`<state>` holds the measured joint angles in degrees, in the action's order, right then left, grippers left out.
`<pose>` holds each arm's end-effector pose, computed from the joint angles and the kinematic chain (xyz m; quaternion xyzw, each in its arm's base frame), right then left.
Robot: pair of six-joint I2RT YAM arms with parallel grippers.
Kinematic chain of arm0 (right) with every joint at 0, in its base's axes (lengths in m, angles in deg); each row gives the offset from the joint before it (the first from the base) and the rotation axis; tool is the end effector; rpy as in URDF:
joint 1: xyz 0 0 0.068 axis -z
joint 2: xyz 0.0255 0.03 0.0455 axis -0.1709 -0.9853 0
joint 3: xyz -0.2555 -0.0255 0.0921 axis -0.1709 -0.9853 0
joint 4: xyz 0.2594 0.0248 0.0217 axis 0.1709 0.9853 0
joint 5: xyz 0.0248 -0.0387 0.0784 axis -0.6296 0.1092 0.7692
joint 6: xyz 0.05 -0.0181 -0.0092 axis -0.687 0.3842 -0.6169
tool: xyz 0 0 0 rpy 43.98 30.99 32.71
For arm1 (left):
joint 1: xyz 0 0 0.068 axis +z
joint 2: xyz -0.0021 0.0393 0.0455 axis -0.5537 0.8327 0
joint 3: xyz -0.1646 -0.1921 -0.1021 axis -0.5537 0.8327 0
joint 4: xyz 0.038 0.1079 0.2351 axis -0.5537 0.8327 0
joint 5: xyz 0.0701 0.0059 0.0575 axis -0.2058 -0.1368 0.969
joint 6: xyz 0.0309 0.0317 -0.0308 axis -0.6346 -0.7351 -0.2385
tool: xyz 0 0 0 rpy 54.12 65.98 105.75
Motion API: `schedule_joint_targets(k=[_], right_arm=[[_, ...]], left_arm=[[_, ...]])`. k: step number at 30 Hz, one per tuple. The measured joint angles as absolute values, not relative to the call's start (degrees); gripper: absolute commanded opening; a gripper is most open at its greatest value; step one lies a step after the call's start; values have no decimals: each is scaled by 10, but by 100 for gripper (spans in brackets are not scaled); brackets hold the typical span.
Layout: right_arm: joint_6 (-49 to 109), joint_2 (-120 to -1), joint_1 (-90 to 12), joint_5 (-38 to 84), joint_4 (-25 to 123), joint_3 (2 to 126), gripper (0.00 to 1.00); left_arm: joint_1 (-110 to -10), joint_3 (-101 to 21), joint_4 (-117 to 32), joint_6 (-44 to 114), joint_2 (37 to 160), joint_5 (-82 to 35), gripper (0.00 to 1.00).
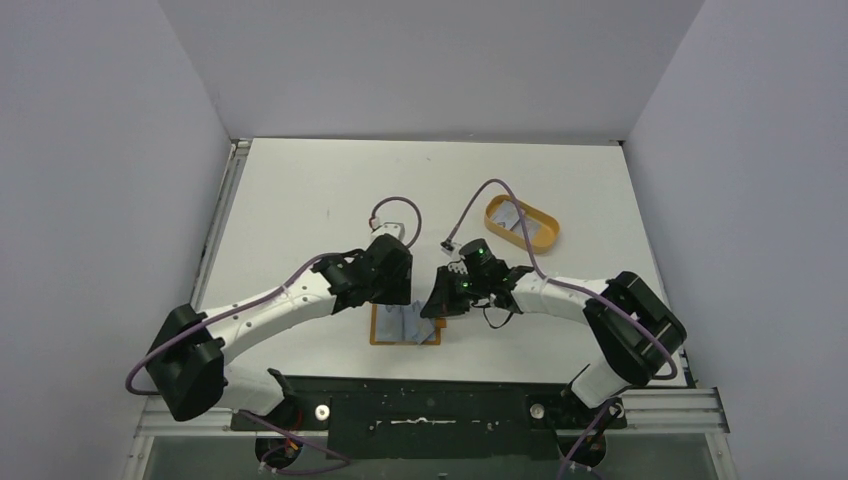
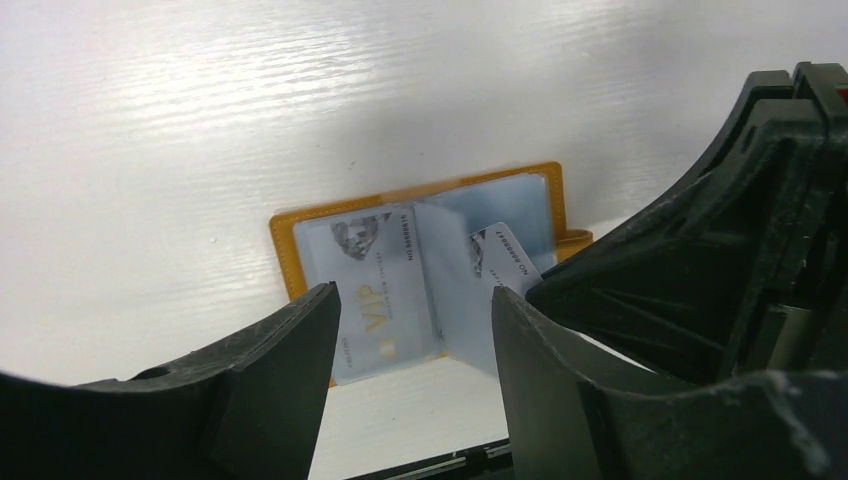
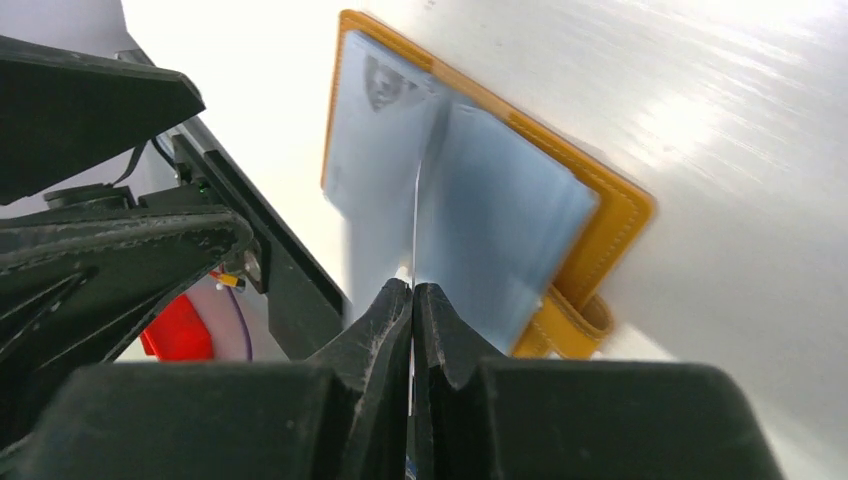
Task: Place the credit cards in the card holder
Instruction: Turn over the card slot in the card holder, then insert the credit card into the card holder.
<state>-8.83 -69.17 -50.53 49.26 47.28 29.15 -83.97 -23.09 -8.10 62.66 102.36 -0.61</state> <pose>0.2101 0.2070 0.1560 -0.0668 0.8950 0.4362 0.0647 0.1853 -0.2096 0.2364 0.0582 0.9497 -0.1128 0.2862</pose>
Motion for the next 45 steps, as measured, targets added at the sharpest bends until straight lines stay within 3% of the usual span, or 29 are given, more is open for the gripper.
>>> schedule_joint_targets(k=[15, 26, 45], right_arm=[[-88, -786, -542, 494, 469, 389, 0], [-111, -693, -502, 471, 463, 346, 0], [-146, -712, -508, 485, 435, 298, 0]], left_arm=[[-757, -70, -103, 685, 919, -39, 56], [-702, -17, -141, 727, 892, -55, 52], [-678, 18, -192, 756, 929, -96, 47]])
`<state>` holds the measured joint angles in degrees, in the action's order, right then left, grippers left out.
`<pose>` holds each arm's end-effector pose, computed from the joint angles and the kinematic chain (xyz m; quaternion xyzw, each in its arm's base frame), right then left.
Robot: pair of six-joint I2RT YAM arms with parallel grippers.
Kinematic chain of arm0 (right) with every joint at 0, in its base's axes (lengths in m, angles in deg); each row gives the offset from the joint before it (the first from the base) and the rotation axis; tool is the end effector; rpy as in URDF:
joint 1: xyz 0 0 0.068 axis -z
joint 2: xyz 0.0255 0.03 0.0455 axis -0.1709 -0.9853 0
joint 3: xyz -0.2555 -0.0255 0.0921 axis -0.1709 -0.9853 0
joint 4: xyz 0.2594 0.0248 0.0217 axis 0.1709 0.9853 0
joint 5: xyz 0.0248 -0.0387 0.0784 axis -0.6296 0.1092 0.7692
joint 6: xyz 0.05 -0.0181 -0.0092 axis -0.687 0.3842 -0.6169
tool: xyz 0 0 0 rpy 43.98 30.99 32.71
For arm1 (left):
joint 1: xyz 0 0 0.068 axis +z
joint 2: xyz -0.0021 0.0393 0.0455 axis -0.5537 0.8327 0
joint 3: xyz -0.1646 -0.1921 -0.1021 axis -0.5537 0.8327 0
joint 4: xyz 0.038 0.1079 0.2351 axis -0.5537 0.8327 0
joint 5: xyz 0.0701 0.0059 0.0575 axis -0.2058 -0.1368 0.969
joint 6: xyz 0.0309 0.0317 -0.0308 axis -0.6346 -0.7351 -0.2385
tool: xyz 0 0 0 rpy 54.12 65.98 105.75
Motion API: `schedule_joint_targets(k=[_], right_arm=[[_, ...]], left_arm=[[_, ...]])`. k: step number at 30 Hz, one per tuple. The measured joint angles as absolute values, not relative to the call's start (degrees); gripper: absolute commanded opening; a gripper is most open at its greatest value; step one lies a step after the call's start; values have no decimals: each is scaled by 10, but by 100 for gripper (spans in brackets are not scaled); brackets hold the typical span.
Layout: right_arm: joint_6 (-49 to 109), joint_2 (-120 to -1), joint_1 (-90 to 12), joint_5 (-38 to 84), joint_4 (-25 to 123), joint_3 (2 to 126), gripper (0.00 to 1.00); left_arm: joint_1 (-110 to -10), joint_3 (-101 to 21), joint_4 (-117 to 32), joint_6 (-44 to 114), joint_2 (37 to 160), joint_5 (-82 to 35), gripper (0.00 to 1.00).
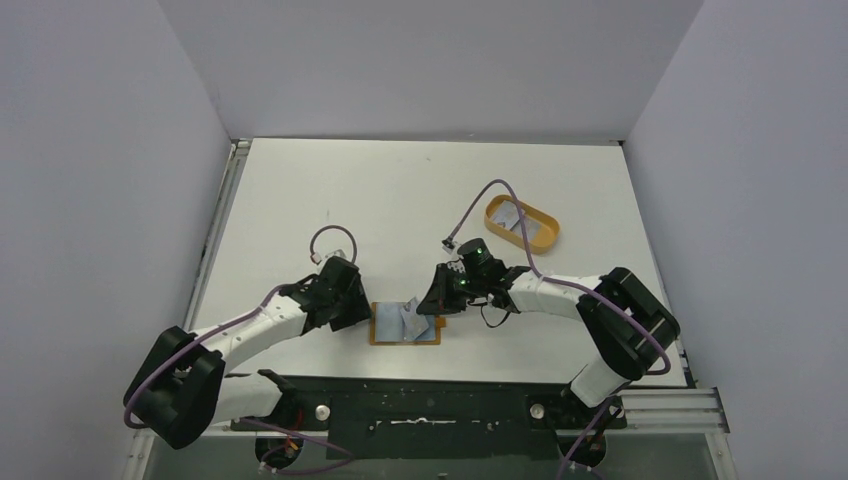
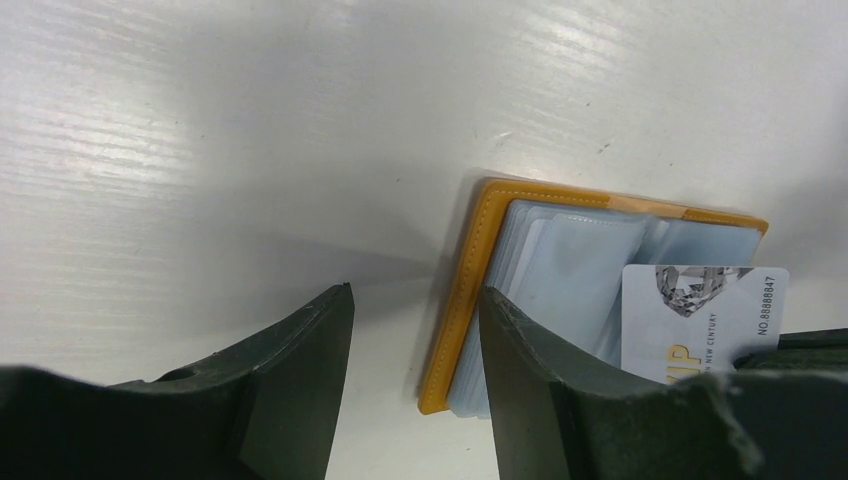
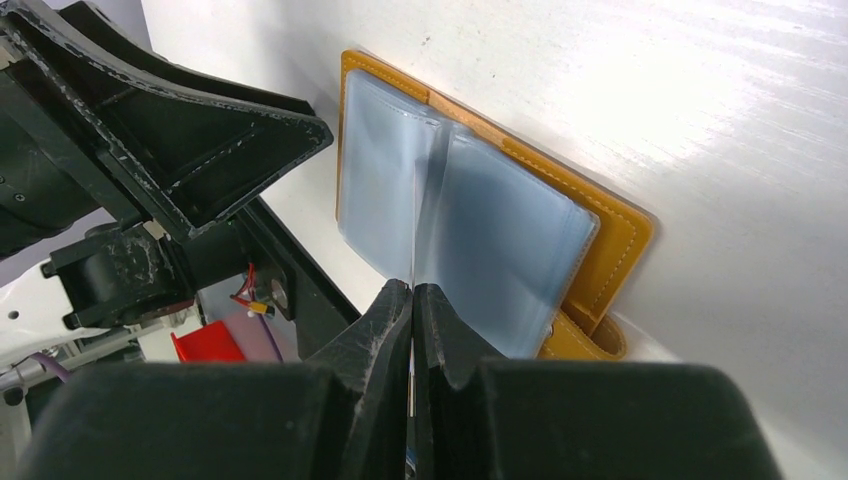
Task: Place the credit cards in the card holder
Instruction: Insert the credit card into the card holder.
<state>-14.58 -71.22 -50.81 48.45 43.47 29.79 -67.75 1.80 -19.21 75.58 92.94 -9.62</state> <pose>0.2163 0.2137 0.1537 -0.0276 0.8920 0.4471 0.0613 0.1756 -0.1149 0.1555 -0.1614 0.9541 -0.1353 0.2131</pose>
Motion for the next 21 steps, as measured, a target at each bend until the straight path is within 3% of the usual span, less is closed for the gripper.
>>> schedule_joint_targets(k=[21], right_arm=[[-149, -691, -509, 479, 432, 275, 0]], left_arm=[[-672, 18, -222, 756, 942, -115, 46]])
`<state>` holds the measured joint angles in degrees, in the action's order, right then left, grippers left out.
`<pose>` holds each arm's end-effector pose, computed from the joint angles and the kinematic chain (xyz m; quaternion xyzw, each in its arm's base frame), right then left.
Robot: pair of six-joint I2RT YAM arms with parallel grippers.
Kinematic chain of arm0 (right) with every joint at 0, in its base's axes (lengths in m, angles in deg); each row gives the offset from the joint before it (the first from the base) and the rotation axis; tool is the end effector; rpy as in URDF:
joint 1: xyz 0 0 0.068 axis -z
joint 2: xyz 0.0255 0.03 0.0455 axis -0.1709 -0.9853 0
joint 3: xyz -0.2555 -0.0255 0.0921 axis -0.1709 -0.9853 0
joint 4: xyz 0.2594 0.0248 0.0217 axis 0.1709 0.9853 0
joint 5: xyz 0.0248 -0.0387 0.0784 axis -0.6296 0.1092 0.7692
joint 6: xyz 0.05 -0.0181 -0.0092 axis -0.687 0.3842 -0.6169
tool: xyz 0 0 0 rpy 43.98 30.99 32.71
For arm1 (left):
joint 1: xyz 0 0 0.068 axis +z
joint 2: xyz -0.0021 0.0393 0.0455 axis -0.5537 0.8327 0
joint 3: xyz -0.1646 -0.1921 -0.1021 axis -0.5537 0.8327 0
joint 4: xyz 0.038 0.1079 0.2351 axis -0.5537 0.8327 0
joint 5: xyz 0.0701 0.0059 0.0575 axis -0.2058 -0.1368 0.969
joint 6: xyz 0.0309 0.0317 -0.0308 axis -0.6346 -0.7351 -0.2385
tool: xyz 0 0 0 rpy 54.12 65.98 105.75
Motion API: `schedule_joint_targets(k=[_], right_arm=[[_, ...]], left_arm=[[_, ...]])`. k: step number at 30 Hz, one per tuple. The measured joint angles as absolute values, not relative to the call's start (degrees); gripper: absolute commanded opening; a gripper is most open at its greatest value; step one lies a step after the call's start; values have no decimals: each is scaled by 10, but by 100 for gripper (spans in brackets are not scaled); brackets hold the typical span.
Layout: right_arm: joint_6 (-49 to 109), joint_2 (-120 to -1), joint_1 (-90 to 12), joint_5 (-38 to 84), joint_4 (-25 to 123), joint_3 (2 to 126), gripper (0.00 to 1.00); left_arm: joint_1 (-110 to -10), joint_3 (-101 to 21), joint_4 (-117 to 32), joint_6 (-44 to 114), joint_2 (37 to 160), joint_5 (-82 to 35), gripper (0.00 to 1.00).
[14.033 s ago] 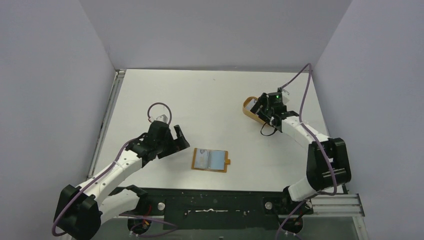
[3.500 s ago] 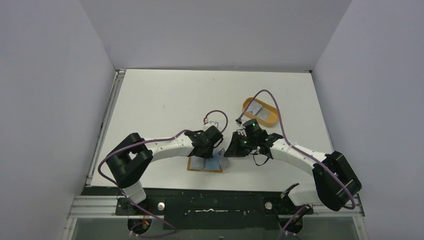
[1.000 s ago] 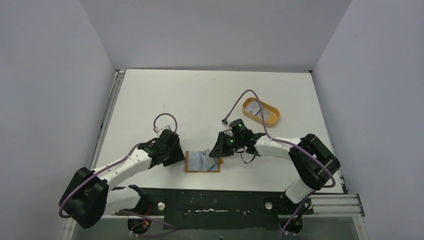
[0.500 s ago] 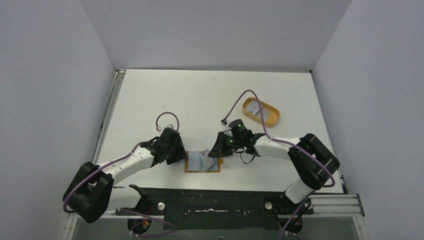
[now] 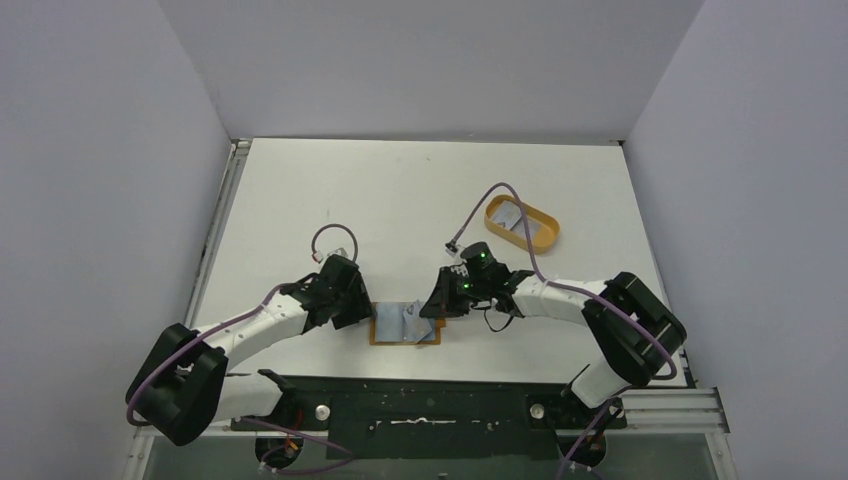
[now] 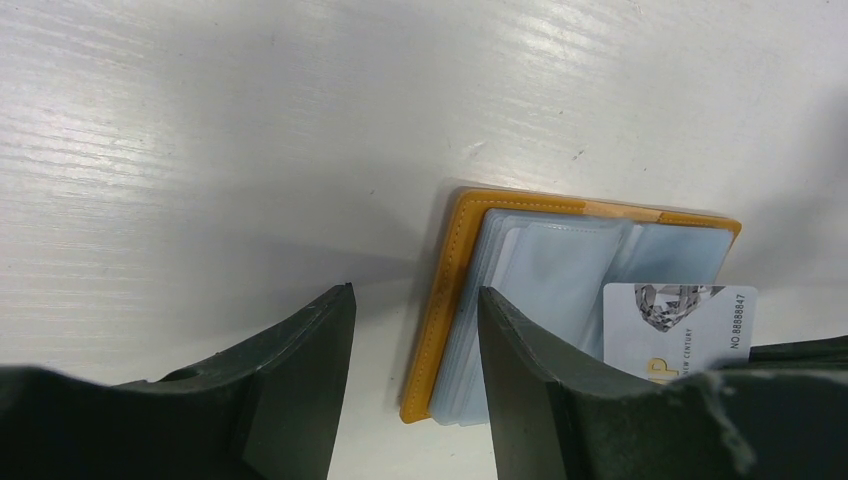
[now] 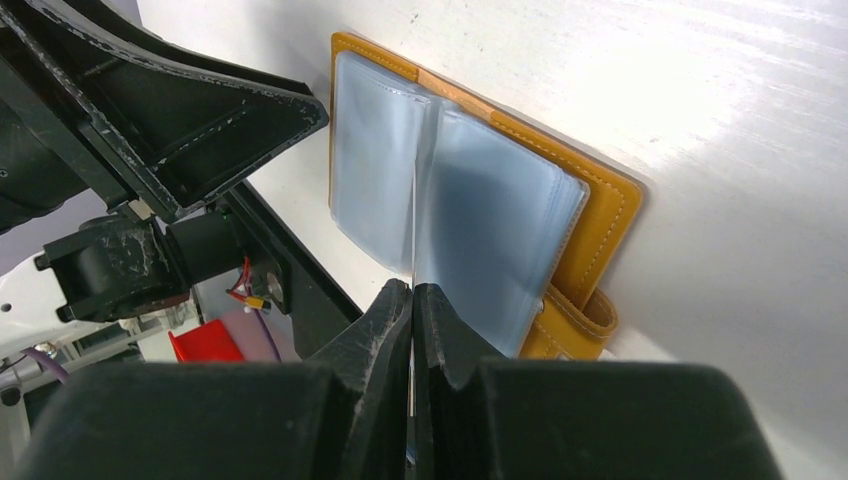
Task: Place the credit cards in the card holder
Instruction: Insert the credit card into the card holder.
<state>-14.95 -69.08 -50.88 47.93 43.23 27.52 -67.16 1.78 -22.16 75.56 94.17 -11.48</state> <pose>0.2087 0.2073 0.1533 -0.0238 0.8927 0.4455 0.0635 0.1811 -0.1173 0.1541 -0.1621 0.9506 -0.1559 0.2140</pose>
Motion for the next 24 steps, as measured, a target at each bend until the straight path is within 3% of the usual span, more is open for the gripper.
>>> schedule_joint_targets(k=[24], right_arm=[[-181, -748, -523, 493, 363, 276, 0]], left_arm=[[-670, 20, -253, 756, 954, -143, 44]])
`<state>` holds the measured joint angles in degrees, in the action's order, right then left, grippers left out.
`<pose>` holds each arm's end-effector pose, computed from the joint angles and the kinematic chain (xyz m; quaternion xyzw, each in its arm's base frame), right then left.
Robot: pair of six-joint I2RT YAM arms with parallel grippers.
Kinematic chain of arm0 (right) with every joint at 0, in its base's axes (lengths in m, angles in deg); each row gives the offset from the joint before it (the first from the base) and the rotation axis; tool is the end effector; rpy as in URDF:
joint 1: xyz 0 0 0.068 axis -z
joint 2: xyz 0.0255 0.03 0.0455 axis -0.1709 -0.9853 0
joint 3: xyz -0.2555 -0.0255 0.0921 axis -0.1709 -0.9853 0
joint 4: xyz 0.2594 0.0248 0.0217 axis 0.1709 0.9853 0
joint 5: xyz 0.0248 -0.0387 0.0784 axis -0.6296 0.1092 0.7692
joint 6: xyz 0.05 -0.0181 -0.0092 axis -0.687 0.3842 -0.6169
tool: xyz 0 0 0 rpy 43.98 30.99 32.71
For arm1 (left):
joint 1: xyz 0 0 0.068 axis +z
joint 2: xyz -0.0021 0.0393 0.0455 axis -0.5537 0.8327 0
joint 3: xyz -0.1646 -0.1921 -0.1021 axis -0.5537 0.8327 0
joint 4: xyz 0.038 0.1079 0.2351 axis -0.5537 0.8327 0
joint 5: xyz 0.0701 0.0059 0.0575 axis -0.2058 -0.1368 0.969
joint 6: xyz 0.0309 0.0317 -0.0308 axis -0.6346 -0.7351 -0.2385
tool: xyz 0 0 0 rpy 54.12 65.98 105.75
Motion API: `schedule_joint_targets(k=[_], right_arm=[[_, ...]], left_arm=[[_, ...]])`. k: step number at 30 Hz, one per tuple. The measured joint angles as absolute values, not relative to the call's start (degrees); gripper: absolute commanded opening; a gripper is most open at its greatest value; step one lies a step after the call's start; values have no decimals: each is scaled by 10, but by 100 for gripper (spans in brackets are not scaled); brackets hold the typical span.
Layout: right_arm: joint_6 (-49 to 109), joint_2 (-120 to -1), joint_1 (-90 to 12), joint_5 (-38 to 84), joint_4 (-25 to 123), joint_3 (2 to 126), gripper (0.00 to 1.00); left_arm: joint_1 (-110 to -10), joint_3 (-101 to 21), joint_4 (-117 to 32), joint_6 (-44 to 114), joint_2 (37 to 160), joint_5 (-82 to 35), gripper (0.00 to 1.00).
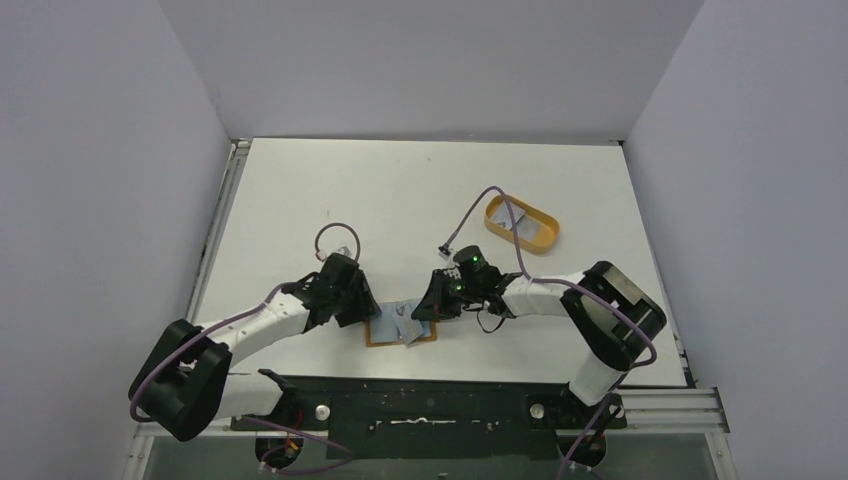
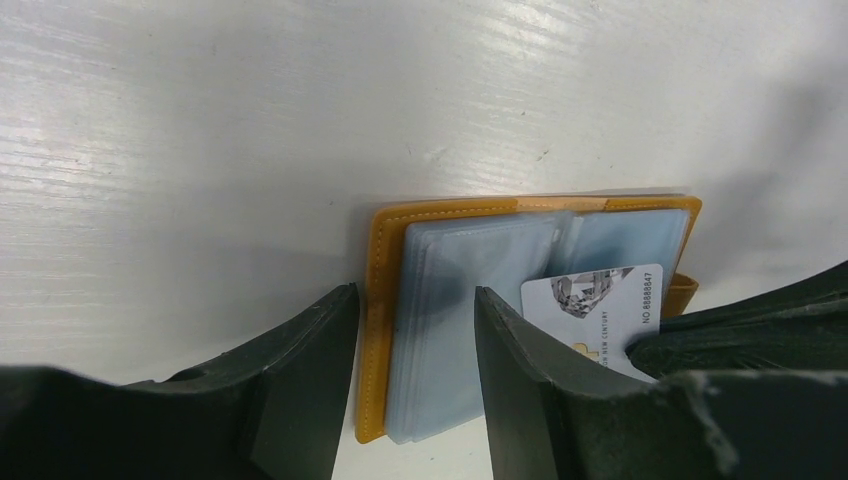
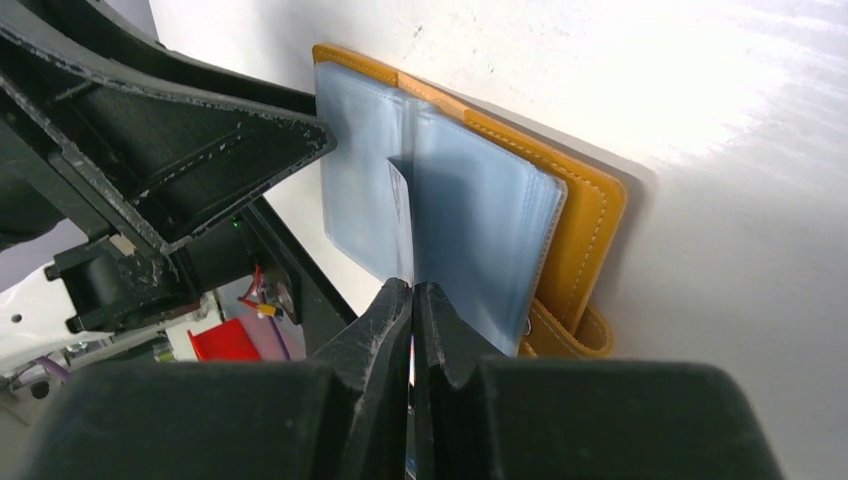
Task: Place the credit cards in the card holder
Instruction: Insert the credit card into the card holder.
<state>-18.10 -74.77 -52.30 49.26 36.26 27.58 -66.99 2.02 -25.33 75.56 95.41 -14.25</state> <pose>0.2117 0.2209 0.1352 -0.0185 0.8864 0.4603 0.0449 0.1848 -0.1211 0.1518 -0.1568 0.9479 -0.1825 0.2089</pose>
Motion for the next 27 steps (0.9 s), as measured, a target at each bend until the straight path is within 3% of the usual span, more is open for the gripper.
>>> schedule_joint_targets(k=[19, 27], right_arm=[[-250, -806, -535, 495, 259, 276, 0], [-229, -734, -533, 472, 316, 276, 0]], left_arm=[[-669, 25, -274, 756, 959, -150, 40], [-669, 25, -296, 756, 973, -156, 34]])
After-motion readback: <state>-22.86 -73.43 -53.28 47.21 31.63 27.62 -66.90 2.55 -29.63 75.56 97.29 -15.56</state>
